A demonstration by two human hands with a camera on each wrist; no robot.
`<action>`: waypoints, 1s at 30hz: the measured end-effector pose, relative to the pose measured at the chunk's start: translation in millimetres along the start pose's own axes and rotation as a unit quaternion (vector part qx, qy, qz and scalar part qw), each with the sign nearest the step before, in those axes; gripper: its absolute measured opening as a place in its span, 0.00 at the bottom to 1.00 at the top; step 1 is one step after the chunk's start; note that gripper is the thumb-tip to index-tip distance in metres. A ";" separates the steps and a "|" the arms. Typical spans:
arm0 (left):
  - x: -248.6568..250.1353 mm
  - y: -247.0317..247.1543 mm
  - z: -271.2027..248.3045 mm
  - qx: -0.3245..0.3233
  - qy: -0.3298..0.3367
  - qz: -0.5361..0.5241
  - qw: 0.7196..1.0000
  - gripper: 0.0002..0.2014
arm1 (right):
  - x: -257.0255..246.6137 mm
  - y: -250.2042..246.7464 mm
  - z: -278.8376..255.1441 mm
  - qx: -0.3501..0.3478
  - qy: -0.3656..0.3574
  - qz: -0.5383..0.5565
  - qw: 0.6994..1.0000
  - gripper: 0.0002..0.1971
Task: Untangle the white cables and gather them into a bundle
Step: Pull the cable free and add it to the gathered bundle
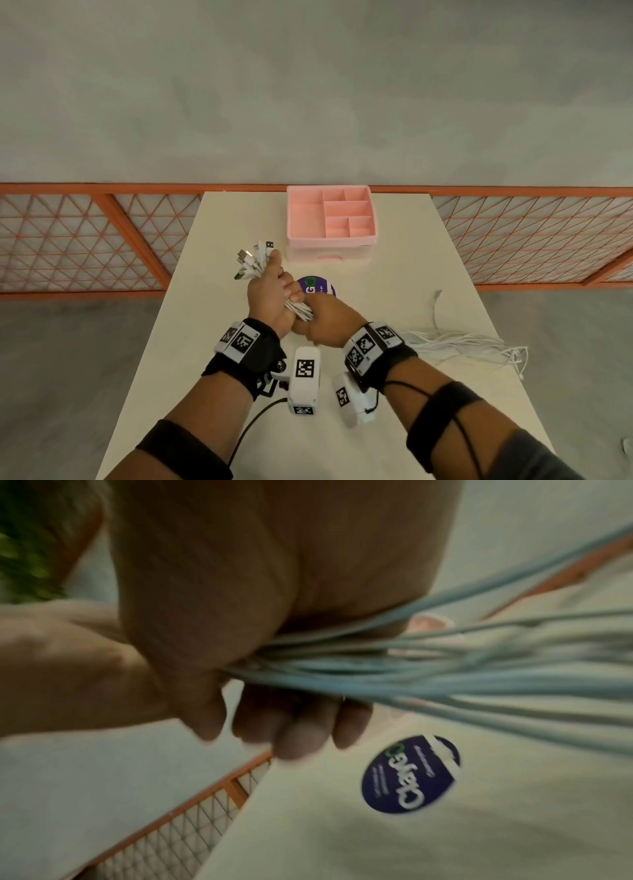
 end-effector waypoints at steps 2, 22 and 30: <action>4.1 -8.9 0.3 0.019 0.004 -0.013 1.000 0.19 | 9.7 5.3 2.5 0.021 0.015 -0.054 0.998 0.12; -34.4 -6.4 -1.4 0.053 -0.044 -0.051 0.996 0.19 | 58.4 -14.7 -33.6 -0.004 0.046 -0.060 0.997 0.33; -12.4 -20.1 8.6 0.051 -0.078 -0.028 0.995 0.15 | 28.7 6.4 -19.5 0.006 0.036 -0.046 0.998 0.17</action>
Point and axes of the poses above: each hand's wrist, its own z-axis towards the middle knuckle, its own y-axis out of the palm, x = y × z, the point moved 3 cm from there along z, towards the middle knuckle, and after that the axes turned 6 degrees about -z, right-handed, at the moved point
